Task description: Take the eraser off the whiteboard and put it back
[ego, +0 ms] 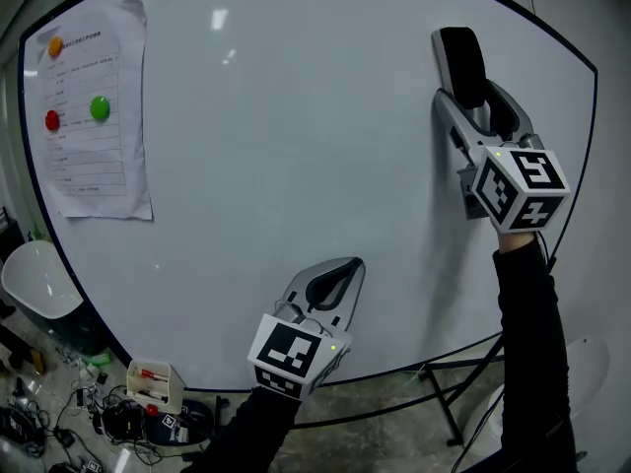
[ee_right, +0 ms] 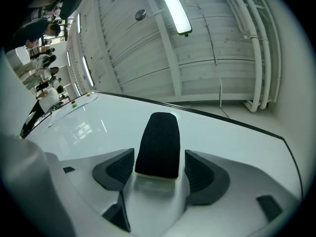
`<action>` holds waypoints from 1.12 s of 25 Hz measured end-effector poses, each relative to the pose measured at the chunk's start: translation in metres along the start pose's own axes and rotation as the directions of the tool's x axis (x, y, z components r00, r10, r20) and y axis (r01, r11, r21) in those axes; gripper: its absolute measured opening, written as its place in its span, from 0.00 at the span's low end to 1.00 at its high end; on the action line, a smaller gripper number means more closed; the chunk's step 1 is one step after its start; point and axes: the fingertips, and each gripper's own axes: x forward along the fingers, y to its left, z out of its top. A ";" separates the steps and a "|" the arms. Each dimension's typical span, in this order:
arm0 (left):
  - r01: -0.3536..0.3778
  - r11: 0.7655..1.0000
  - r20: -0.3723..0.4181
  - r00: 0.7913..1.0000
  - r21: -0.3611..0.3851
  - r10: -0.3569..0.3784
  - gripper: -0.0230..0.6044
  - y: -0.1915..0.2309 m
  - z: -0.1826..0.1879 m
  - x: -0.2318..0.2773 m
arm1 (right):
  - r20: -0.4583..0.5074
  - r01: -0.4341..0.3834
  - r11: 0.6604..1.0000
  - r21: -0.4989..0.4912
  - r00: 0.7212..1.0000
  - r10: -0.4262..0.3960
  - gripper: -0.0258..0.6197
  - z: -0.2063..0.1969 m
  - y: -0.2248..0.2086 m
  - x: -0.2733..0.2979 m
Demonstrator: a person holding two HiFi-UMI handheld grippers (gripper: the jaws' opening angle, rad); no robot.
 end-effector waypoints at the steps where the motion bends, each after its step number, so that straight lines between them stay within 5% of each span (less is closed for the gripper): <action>1: -0.001 1.000 0.000 1.000 -0.001 0.001 0.05 0.000 0.000 0.000 | 0.005 -0.006 1.000 0.000 1.000 0.006 0.51 0.002 0.001 0.002; 20: -0.023 1.000 0.000 1.000 0.001 0.023 0.05 0.001 0.003 -0.009 | -0.025 -0.006 0.999 0.036 1.000 0.007 0.48 0.002 0.002 0.004; 28: -0.023 1.000 -0.002 1.000 0.001 0.023 0.05 0.000 0.000 -0.010 | 0.006 -0.019 1.000 -0.023 1.000 0.019 0.47 0.012 0.008 -0.018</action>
